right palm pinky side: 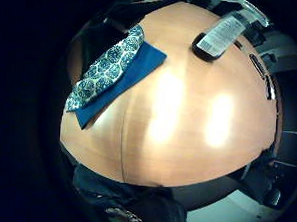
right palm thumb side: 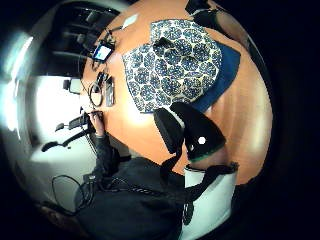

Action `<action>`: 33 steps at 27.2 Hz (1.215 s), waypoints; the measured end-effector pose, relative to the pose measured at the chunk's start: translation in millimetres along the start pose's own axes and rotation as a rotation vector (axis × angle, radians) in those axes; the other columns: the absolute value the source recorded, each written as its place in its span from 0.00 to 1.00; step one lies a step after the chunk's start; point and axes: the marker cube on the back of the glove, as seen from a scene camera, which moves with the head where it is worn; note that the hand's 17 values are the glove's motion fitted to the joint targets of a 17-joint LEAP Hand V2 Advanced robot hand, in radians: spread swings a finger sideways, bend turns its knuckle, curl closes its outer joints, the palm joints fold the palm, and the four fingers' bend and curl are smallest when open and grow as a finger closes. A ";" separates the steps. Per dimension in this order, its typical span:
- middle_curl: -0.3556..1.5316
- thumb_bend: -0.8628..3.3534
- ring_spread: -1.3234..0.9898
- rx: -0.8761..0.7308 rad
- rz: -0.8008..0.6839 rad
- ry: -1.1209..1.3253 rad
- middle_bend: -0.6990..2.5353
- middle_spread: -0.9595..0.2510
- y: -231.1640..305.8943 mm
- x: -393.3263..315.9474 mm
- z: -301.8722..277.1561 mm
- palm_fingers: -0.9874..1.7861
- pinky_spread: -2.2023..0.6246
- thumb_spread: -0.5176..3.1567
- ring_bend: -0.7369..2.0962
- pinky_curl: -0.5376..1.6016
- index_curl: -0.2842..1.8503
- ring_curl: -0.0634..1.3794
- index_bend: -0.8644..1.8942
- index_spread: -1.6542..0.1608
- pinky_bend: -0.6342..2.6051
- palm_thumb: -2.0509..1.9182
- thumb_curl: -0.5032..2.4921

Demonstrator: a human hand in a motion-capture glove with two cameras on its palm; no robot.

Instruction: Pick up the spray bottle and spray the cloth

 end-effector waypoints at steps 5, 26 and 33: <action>0.24 0.26 0.57 0.031 0.017 0.011 0.27 0.75 -1.3 -3.4 -1.0 0.53 0.84 0.32 0.35 0.32 0.21 0.12 0.42 0.74 0.31 0.62 0.20; 0.30 0.24 0.57 0.003 0.003 0.038 0.27 0.76 -17.7 -13.0 7.8 0.53 0.86 0.44 0.34 0.36 0.27 0.18 0.41 0.68 0.28 0.64 0.22; 0.31 0.23 0.57 -0.011 -0.016 0.036 0.27 0.76 -25.8 -19.2 11.7 0.53 0.87 0.44 0.33 0.37 0.28 0.19 0.40 0.67 0.28 0.64 0.23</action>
